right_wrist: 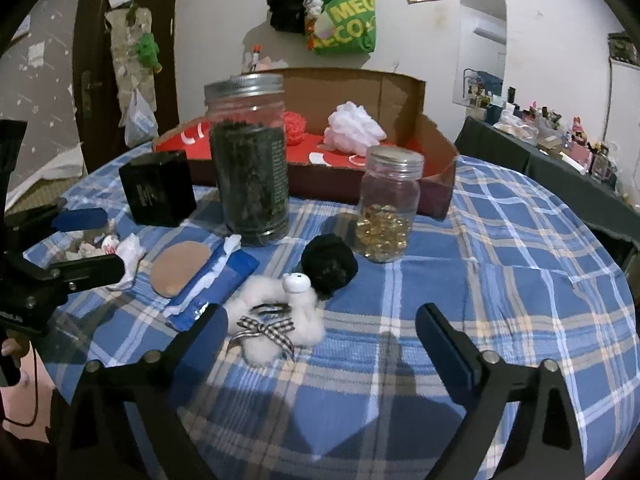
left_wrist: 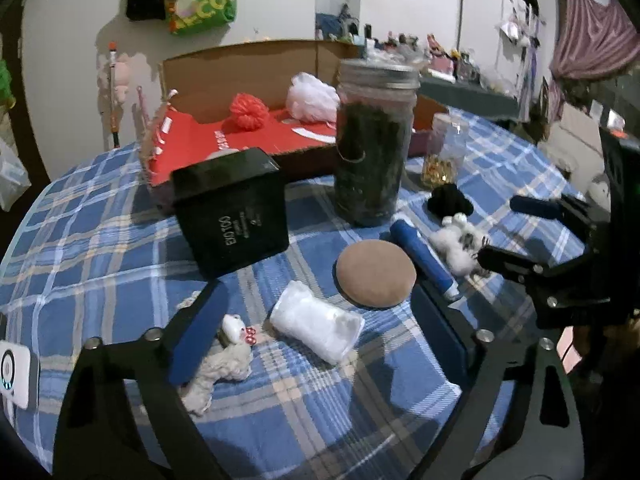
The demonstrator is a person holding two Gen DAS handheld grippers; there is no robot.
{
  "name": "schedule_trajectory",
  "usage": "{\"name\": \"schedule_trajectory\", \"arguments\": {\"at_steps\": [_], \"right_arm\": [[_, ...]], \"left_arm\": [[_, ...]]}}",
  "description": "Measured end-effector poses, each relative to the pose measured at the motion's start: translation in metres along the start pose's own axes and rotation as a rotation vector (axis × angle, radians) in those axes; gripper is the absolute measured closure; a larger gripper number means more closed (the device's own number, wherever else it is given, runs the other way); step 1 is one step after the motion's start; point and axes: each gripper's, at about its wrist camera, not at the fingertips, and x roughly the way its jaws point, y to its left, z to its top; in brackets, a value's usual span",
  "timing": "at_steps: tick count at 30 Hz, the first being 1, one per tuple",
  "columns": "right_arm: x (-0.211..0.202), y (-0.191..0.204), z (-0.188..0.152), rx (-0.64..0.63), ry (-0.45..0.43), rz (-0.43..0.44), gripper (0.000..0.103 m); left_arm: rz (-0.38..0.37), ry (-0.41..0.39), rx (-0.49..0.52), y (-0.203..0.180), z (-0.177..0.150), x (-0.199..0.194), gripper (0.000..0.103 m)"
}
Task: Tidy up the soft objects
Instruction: 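Move both open tools down toward the white soft items on the table, then grasp the white cotton roll with the left tool while the right grasps the white sheep plush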
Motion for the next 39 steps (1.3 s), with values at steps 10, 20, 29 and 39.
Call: {"name": "schedule_trajectory", "arguments": {"at_steps": [10, 20, 29, 39], "right_arm": [[0.012, 0.008, 0.003, -0.061, 0.038, 0.046, 0.014], [0.008, 0.013, -0.001, -0.059, 0.022, 0.146, 0.060], [-0.010, -0.003, 0.007, 0.041, -0.028, 0.191, 0.091], [-0.008, -0.012, 0.000, 0.056, 0.013, 0.168, 0.091]], "left_arm": [[-0.003, 0.086, 0.083, 0.001, -0.002, 0.018, 0.017], [-0.064, 0.102, 0.082, -0.007, -0.006, 0.023, 0.072], [-0.115, 0.057, 0.043, -0.016, 0.006, 0.011, 0.073], [-0.096, 0.067, 0.054, -0.023, 0.004, 0.016, 0.072]]}}
